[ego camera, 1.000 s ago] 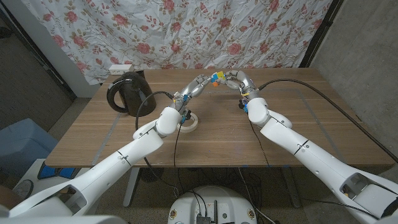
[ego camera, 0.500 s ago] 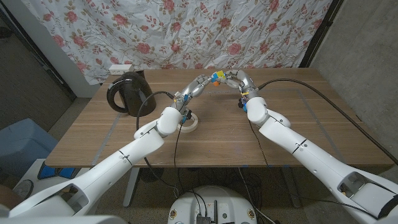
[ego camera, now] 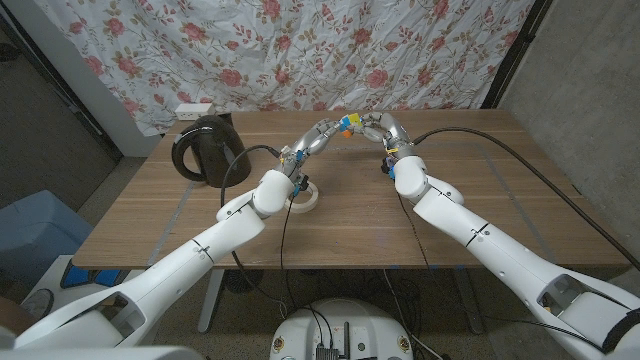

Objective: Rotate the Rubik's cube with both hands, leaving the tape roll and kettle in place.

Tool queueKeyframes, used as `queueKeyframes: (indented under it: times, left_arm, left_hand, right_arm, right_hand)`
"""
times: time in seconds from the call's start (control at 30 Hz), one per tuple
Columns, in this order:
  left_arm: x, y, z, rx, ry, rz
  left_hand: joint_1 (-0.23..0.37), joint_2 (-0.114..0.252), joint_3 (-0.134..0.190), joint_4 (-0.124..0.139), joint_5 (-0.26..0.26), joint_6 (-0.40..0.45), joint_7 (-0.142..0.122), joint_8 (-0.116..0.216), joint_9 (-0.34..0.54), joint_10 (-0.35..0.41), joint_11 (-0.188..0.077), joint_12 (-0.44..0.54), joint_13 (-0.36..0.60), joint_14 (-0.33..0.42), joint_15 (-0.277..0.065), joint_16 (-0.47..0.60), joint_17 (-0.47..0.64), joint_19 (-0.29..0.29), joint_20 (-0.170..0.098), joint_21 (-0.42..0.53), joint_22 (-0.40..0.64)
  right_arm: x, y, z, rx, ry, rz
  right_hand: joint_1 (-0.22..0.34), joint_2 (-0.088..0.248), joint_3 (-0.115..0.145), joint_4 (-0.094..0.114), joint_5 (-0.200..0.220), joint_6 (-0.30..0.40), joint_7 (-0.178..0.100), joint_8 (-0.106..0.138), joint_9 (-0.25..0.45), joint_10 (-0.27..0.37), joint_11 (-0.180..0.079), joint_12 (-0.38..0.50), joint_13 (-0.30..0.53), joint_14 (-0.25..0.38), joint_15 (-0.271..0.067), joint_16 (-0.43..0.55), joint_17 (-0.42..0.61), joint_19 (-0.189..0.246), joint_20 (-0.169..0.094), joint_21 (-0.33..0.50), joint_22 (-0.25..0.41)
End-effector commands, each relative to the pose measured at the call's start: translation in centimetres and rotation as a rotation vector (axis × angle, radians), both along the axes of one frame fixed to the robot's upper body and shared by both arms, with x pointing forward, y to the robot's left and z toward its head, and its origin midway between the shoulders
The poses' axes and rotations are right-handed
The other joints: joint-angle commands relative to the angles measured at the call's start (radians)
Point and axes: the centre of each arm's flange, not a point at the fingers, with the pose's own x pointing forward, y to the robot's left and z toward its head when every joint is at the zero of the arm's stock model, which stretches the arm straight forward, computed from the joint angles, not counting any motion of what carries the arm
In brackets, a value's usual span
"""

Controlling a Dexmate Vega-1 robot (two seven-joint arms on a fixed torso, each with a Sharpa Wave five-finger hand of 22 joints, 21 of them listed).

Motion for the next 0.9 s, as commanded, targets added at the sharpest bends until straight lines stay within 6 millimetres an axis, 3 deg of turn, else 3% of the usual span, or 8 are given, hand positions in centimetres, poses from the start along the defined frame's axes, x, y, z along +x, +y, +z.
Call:
queueKeyframes:
  times: [0.03,0.9]
  left_arm:
    - [-0.06,-0.37,0.06,0.006,-0.001,-0.008]
    - [-0.76,-0.82,-0.45,0.012,-0.001,-0.014]
  left_hand:
    - [0.011,0.105,0.004,-0.004,0.006,0.005,-0.003,0.007,0.002,0.001,0.002,-0.002,0.002,-0.002,-0.001,0.000,-0.001,0.011,-0.004,0.002,0.001]
    - [0.013,0.106,0.008,-0.006,0.007,-0.007,0.001,0.004,0.002,0.001,0.005,-0.002,0.002,-0.002,0.000,-0.001,-0.002,0.011,-0.004,0.002,0.001]
  right_arm:
    - [-0.06,0.38,-0.58,0.039,-0.003,-0.004]
    - [-0.36,0.61,-1.08,0.135,0.017,0.013]
  right_hand:
    - [0.030,0.038,-0.005,0.000,0.008,0.085,-0.078,0.002,0.003,0.030,-0.023,0.002,0.005,0.007,-0.138,0.009,0.004,0.008,-0.006,-0.001,0.003]
    - [0.030,0.041,-0.010,0.004,0.007,0.090,-0.077,0.000,0.004,0.034,-0.022,0.003,0.011,0.020,-0.136,0.022,0.009,0.011,-0.009,-0.001,0.004]
